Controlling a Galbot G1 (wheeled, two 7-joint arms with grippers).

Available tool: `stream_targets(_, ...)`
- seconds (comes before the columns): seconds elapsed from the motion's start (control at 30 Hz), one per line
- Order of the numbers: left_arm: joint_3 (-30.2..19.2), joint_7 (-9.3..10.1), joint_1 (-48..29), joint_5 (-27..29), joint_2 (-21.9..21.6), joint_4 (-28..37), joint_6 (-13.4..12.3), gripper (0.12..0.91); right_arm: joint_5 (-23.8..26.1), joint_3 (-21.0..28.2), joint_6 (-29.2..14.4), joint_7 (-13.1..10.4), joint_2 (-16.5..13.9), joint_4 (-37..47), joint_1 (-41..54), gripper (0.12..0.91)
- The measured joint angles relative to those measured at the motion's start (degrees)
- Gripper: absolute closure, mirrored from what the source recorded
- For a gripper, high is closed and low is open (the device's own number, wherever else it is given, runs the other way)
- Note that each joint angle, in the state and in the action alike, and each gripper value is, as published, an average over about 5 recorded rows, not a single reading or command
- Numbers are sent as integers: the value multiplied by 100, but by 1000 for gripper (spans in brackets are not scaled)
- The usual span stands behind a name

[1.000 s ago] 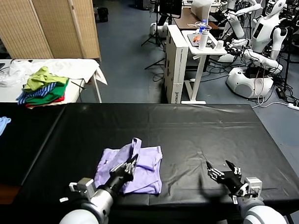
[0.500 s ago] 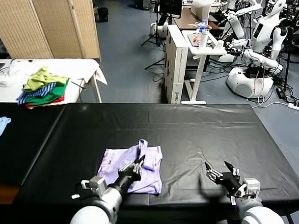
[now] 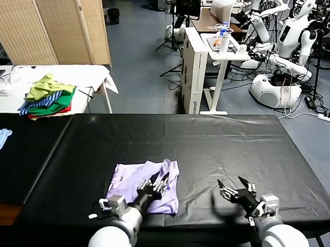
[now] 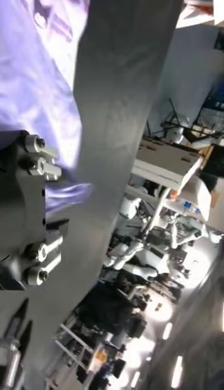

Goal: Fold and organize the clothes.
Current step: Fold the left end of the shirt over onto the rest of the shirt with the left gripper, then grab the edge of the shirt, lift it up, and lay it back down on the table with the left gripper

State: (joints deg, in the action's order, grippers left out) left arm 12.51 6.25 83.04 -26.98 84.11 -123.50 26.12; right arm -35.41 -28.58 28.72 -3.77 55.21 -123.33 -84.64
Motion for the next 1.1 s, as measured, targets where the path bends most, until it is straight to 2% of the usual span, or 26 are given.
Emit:
stream_targets(0.1, 80, -89, 13, 74, -1, -105, -79, 197, -165, 214, -106, 239, -238, -101, 129, 118)
stream_targets(0.17, 189, -167, 14, 177, -58, -170, -160, 143, -165, 410, -175, 435, -424, -176, 237, 118)
stream_targets(0.23, 333, -201, 4, 237, -146, -207, -222, 130, -97, 663, -213, 591, -620, -220, 382, 118)
stream_targets(0.3, 505, -203, 6, 279, -260, -219, -272, 125, -50, 961, -221, 650, -778, -219, 567, 118)
stream_targets(0.43, 844, -204, 100, 449, -508, -223, -374, 123, -78, 1578, -208, 570, -880, -136, 914, 118)
stream_targets(0.57, 1074, -212, 245, 625, -585, -216, -457, 123, -80, 2016, -203, 444, -778, 3, 1019, 119)
stream_targets(0.63, 1144, -213, 307, 677, -582, -197, -483, 123, -31, 2153, -208, 368, -680, 82, 1040, 144)
stream_targets(0.77, 1235, -213, 382, 710, -578, -160, -504, 123, 204, 2309, -171, 188, -466, 238, 1059, 228)
stream_targets(0.87, 1281, -213, 420, 714, -587, -151, -508, 123, 356, 2344, -22, 14, -344, 307, 1037, 257)
stream_targets(0.97, 1324, -215, 442, 712, -613, -149, -513, 123, 372, 2317, 100, -72, -271, 322, 988, 240)
stream_targets(1.1, 1412, -236, 415, 693, -665, -113, -532, 123, 241, 2207, 128, -27, -240, 253, 894, 178)
